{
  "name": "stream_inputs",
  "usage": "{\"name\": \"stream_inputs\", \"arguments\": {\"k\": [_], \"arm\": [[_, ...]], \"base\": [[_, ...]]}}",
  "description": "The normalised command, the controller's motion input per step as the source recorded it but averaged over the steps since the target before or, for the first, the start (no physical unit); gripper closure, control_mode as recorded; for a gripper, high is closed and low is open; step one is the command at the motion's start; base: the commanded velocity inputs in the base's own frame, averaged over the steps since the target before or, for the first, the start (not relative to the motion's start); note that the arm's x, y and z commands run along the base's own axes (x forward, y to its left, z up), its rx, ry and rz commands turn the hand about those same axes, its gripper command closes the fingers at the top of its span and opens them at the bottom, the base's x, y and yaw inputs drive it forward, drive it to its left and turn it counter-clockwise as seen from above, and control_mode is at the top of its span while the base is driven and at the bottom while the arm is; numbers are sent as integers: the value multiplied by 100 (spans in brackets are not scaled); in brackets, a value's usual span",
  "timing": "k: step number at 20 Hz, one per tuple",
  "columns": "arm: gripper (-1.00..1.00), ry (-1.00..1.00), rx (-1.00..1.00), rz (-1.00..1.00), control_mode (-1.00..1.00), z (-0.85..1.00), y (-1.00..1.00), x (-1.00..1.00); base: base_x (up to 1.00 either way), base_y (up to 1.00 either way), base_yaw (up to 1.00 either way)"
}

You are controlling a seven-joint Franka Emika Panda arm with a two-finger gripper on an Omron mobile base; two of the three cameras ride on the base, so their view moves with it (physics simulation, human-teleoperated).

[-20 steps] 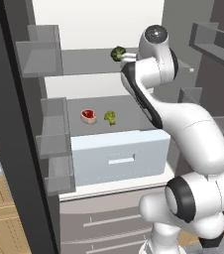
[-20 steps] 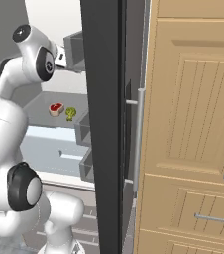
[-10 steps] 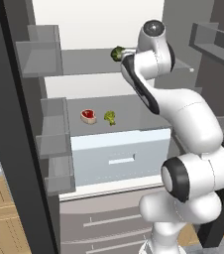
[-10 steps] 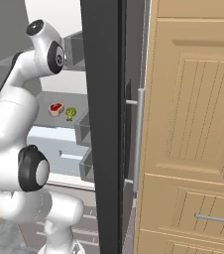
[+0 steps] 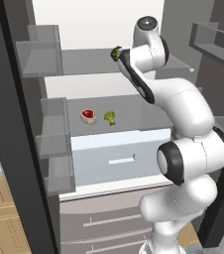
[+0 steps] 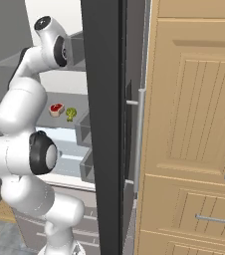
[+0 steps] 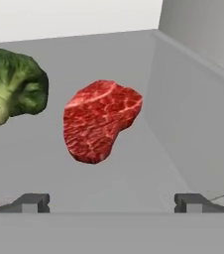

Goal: Place one broccoli and one steak in each tupperware on the nearby counter, to pack two identical lunches.

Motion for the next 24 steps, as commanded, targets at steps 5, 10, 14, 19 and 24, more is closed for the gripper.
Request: {"name": "stream_inputs", "arguments": {"k": [5, 10, 14, 19, 24], "arm": [[-100, 0, -1, 0, -100, -20, 0, 30], [-100, 0, 0, 0, -100, -22, 0, 32], [-100, 0, 0, 0, -100, -15, 0, 42], [-100, 0, 0, -1, -100, -1, 0, 36], [-100, 0, 0, -2, -100, -4, -1, 30]], "base": [[0, 0, 0], [0, 0, 0], [0, 0, 0], [0, 0, 0], [0, 0, 0]]}}
